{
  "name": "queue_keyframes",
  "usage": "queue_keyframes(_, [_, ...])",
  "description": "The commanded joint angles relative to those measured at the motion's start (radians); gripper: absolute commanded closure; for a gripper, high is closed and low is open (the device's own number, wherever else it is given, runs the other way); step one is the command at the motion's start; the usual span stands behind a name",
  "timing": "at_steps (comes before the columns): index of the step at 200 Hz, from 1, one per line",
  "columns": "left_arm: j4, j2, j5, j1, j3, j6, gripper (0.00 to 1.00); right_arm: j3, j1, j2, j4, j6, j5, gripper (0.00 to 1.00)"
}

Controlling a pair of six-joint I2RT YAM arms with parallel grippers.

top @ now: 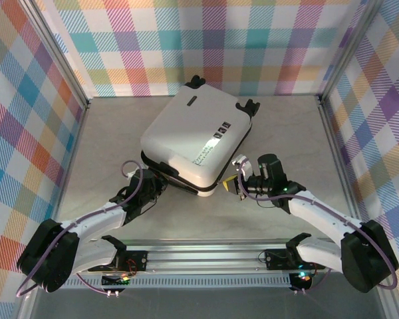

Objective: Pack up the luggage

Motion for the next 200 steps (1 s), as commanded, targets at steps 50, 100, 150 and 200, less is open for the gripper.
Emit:
queue_keyframes(50, [-0.045,-0.008,-0.17,-0.086,-0.035,-0.09,1.0,-0.044,0.114,-0.04,0.113,0.056,-0.117,1.0])
queue_keyframes(100, [-0.064,-0.036,-0.274,-0.159,-0.03,-0.154,1.0,-0.043,0.233,0.005,0.21,0.119,-0.038,1.0])
queue_keyframes(150, [-0.048,-0.027,-0.366,-0.227,-0.036,-0.215,1.0,-0.084,0.361,0.044,0.316,0.194,0.133,1.0])
queue_keyframes(200, [0.028,0.022,-0.44,-0.295,-0.06,-0.297,1.0,-0.135,0.504,0.079,0.465,0.304,0.485,1.0])
